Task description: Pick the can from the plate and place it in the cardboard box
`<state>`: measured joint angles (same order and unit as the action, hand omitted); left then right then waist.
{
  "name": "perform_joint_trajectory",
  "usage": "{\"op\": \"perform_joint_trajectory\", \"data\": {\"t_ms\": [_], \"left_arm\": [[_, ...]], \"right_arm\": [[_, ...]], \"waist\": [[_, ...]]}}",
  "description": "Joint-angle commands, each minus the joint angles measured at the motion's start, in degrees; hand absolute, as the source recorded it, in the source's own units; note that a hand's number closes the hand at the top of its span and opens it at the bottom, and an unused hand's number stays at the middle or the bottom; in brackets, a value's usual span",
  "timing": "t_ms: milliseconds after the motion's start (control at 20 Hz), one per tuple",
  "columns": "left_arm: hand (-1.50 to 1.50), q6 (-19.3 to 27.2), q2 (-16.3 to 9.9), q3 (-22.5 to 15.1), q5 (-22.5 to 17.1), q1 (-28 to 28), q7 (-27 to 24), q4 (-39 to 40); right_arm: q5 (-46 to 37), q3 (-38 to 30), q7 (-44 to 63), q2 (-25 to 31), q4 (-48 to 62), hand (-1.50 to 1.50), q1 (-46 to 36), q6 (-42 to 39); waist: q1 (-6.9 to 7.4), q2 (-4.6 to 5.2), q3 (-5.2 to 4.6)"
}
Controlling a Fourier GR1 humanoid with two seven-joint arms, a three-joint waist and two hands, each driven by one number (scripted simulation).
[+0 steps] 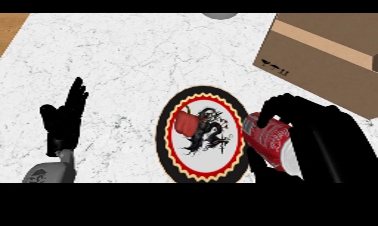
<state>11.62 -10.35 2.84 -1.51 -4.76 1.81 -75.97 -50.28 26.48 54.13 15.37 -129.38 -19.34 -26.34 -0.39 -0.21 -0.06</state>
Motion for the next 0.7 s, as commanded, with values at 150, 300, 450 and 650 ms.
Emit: {"op": "perform_joint_trajectory", "data": {"t_ms": [150,300,450,650], "left_arm": [[0.00,3.37,3.33,-2.02,2.64,-0.79,0.65,-0.10],[0.00,1.57,2.44,-0.42,1.42,-2.53,-0.63,2.79],[0.00,-0.96,0.32,0.00,0.25,-0.60,1.37,-1.46],[0.00,1.30,1.07,-0.57,2.43,-3.27,3.42,-0.32]], "right_arm": [[5.69,-13.04,8.37,-0.01,-5.75,1.50,-9.72,-13.11],[6.51,-18.87,3.83,3.21,-3.78,1.50,-10.54,-14.10],[4.80,-24.24,-4.04,5.61,6.73,1.50,-15.23,-9.19],[5.88,-31.09,-12.40,8.37,15.22,1.50,-16.26,-4.90]], "waist": [[0.07,0.03,-0.03],[0.04,0.13,0.00],[0.80,0.20,0.04],[0.73,0.30,0.06]]}}
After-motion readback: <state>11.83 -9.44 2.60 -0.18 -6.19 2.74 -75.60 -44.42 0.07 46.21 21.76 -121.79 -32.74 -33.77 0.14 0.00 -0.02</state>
